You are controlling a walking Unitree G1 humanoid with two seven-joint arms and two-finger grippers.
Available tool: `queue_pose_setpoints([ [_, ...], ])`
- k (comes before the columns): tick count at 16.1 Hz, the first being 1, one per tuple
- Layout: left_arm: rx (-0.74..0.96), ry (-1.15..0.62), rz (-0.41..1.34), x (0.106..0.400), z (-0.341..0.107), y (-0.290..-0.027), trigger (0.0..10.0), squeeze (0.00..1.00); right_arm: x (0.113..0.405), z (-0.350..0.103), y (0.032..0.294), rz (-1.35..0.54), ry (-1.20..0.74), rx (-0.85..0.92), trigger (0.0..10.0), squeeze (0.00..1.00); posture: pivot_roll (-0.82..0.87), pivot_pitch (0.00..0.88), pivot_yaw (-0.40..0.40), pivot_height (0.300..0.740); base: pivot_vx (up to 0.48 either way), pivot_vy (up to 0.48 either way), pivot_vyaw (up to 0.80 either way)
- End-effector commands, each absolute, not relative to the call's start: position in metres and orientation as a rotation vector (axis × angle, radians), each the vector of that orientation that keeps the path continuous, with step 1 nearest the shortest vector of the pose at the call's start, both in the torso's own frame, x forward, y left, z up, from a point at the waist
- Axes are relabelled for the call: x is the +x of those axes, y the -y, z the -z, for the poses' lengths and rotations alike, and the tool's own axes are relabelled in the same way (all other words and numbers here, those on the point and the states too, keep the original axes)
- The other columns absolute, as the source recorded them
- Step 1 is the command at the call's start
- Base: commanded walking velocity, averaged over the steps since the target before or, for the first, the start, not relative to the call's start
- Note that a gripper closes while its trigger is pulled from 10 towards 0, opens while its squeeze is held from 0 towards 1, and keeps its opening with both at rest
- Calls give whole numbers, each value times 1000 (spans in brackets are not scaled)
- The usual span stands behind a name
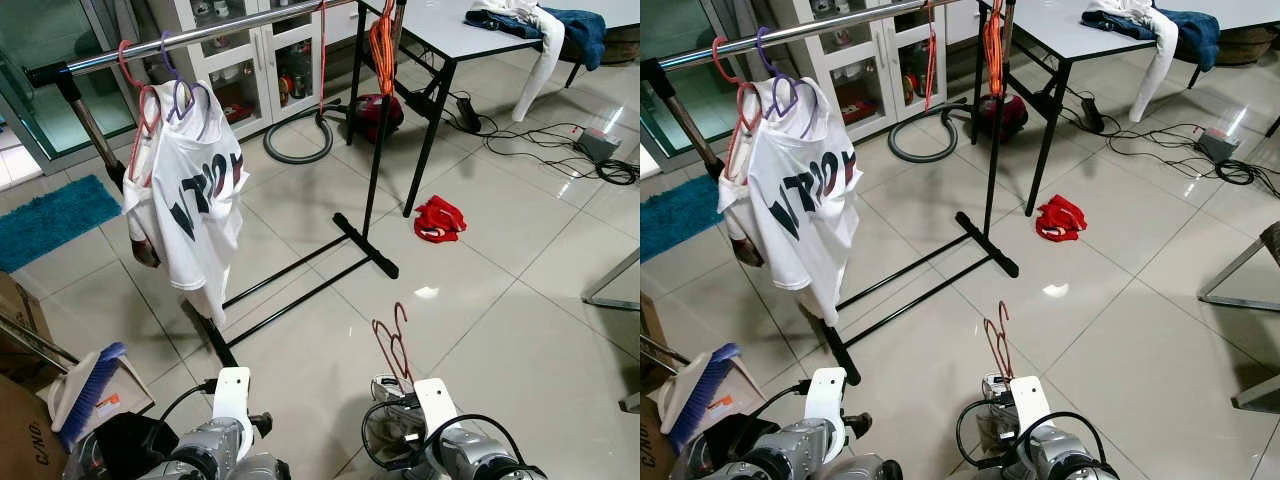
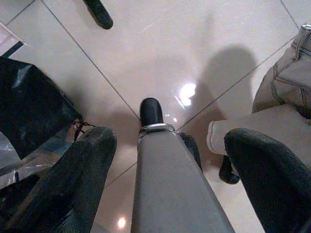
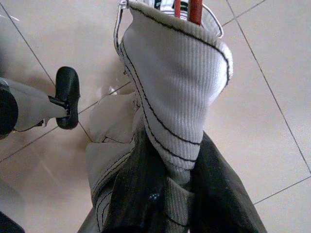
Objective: Hang hanger
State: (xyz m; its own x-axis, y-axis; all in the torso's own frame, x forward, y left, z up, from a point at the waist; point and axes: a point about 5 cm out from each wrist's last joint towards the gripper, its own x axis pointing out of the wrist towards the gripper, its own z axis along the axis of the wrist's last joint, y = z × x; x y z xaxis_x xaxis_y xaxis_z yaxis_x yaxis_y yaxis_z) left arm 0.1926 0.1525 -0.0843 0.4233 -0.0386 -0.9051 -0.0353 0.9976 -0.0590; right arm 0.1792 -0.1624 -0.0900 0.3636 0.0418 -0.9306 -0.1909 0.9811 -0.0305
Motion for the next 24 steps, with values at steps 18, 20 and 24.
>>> queue_pose_setpoints([
  [18, -30, -1142, 18, 190, 85, -155, 10000, 0, 178, 91, 164, -156, -1195, -155, 10000, 0, -94, 0, 43, 740, 0, 0, 0],
  [20, -30, -1142, 18, 190, 85, -155, 10000, 0, 178, 91, 164, -156, -1195, -154, 10000, 0, -94, 0, 43, 740, 0, 0, 0],
  [24, -28, -1142, 21, 190, 85, -155, 10000, 0, 177, 91, 164, -155, -1195, -153, 10000, 0, -94, 0, 44, 740, 0, 0, 0],
])
